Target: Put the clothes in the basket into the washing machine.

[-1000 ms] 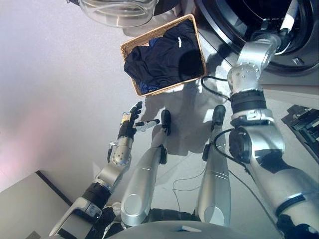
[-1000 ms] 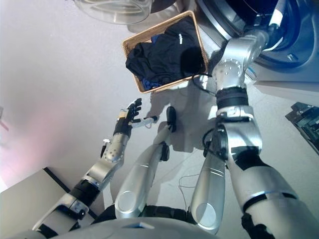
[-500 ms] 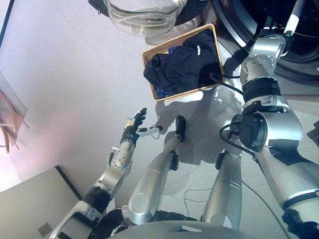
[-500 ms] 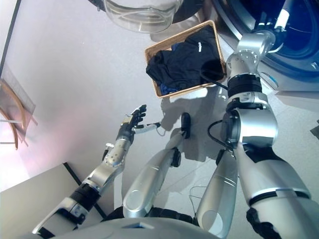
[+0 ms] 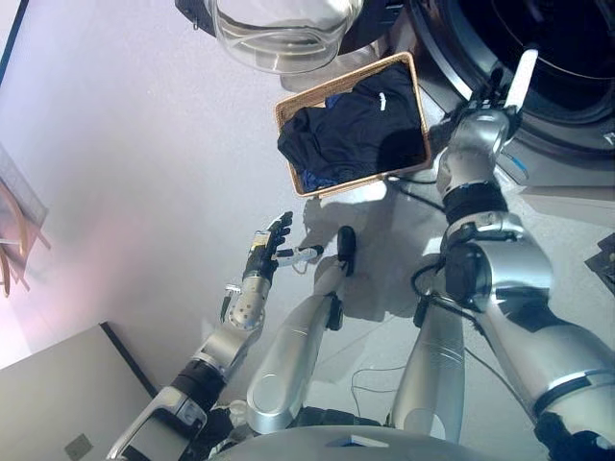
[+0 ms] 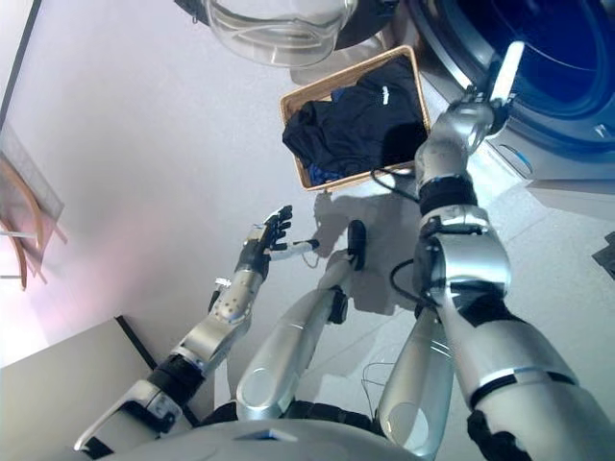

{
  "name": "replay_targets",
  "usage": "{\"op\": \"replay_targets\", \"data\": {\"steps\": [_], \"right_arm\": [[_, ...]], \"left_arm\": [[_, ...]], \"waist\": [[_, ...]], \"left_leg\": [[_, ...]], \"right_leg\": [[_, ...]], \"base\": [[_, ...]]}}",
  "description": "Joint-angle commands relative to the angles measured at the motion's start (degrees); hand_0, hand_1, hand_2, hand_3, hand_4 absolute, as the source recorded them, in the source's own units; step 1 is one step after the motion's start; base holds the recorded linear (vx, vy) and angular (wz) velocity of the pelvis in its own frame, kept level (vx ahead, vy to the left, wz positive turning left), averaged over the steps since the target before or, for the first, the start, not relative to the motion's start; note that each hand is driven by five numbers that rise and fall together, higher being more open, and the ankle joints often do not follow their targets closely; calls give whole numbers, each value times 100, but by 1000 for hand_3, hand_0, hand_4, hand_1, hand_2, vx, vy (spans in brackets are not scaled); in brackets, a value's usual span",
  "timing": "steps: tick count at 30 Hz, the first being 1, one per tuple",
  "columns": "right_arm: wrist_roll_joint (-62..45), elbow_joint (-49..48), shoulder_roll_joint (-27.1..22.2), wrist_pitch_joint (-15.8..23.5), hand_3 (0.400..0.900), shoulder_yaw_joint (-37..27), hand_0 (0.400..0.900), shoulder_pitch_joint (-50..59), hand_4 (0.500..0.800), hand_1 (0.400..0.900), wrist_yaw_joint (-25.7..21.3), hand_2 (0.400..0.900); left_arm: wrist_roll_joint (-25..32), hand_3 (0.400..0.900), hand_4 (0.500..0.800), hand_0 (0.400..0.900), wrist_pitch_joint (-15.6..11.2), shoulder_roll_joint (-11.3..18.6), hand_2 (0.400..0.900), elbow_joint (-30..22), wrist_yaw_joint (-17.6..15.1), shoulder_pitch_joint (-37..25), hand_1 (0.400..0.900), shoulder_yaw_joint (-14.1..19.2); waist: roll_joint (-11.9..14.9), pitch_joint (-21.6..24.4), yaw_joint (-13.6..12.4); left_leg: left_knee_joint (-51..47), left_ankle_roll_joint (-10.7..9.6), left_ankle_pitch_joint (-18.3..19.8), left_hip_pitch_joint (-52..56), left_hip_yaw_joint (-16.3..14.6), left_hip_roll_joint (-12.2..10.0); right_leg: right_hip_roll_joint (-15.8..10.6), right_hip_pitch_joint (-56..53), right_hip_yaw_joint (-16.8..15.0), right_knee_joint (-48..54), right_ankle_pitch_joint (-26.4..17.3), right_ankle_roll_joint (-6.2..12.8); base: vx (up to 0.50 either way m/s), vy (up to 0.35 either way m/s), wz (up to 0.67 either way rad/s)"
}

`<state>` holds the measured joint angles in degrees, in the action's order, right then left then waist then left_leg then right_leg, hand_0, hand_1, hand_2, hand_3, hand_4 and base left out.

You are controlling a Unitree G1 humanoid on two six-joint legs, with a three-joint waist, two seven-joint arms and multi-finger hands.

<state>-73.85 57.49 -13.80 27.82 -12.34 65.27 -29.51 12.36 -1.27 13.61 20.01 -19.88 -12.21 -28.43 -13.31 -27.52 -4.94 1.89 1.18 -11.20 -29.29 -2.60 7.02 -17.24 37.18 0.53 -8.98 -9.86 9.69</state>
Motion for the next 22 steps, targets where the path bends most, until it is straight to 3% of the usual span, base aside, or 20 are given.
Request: {"op": "replay_targets", "data": {"steps": [1, 5, 7, 8, 10, 14, 18, 22], "right_arm": [[716, -1028, 267, 198, 900, 510, 900, -628, 800, 900, 205, 900], [1052, -1287, 558, -77, 900, 753, 900, -1543, 800, 900, 300, 900], [1452, -1020, 412, -712, 900, 958, 900, -2539, 800, 900, 650, 900], [1446, -1016, 409, -715, 900, 964, 900, -2548, 800, 900, 665, 900], [2138, -595, 27, -1311, 900, 1020, 900, -3170, 800, 900, 892, 900], [3669, 193, -660, -2094, 900, 1055, 900, -4194, 800, 900, 1316, 900], [4976, 860, -1006, -2367, 900, 936, 900, -4834, 800, 900, 1255, 900], [5241, 1218, -998, -2511, 900, 733, 900, -5099, 800, 900, 1210, 900]], "left_arm": [[-43, 900, 800, 900, -129, 92, 900, -160, -199, 109, 900, 172], [-15, 900, 800, 900, -100, -1, 900, -122, -158, 319, 900, 322], [28, 900, 800, 900, -107, -18, 900, -5, 6, 453, 900, 537], [27, 900, 800, 900, -111, -22, 900, -7, 9, 464, 900, 541], [10, 900, 800, 900, -148, 26, 900, 197, 182, 562, 900, 766], [-88, 900, 800, 900, -211, 140, 900, 321, 512, 888, 900, 1143], [-272, 900, 800, 900, -236, 226, 900, 500, 736, 1143, 900, 1374], [-329, 900, 800, 900, -232, 226, 900, 597, 842, 1326, 900, 1479]], "waist": [[179, 29, 140], [332, 49, 282], [537, 96, 363], [542, 94, 384], [684, 177, 401], [911, 414, 379], [1003, 675, 337], [1028, 840, 350]], "left_leg": [[1116, -250, 1169, -95, 77, -21], [1062, -252, 1177, 157, 87, -76], [979, -272, 1233, 492, 132, -144], [948, -269, 1180, 497, 138, -128], [802, -293, 1163, 768, 217, -187], [597, -324, 1169, 1253, 333, -262], [553, -328, 1246, 1585, 395, -284], [395, -334, 1251, 1830, 403, -329]], "right_leg": [[71, -380, 82, 163, 25, 7], [126, -652, 132, 204, 32, -7], [197, -989, 231, 225, 96, -19], [182, -999, 239, 256, 52, -20], [234, -1291, 334, 322, 75, -20], [308, -1808, 539, 424, 155, -19], [351, -2224, 659, 540, 225, 0], [404, -2442, 729, 665, 229, 3]], "base": [[3, -15, -10], [26, -26, -10], [40, -65, -3], [22, -75, 5], [52, -99, 9], [74, -106, 10], [56, -69, 8], [42, -39, 3]]}}
